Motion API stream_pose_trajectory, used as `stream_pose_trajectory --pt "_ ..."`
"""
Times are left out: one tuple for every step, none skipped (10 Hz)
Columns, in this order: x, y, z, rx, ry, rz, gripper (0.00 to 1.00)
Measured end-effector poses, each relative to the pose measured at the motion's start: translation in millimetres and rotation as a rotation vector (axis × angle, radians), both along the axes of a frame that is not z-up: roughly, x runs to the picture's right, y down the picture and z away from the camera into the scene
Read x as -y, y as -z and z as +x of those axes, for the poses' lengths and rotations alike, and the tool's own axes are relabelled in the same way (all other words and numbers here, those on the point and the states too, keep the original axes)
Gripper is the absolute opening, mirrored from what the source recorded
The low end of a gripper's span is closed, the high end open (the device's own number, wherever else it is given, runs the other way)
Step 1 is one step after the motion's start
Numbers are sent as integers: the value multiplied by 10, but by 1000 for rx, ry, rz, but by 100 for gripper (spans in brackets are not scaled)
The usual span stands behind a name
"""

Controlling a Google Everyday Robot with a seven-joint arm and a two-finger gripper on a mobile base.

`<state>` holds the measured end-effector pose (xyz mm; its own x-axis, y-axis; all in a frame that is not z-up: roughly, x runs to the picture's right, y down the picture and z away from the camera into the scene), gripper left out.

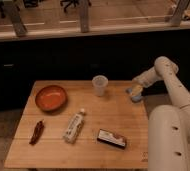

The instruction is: Place the white sponge in the ceramic cup

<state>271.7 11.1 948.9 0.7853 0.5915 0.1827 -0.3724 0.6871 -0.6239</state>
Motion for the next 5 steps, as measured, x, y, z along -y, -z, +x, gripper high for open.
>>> stream_pose_trajectory --pt "-8 -21 29 -13 -2 -3 80" --pt "-19 -42 66 -28 -1 -7 80" --pt "-30 -56 104 -41 2 -11 80" --pt "-52 -70 150 -51 5 -14 80" --pt "-66 -75 209 -61 10 -16 80"
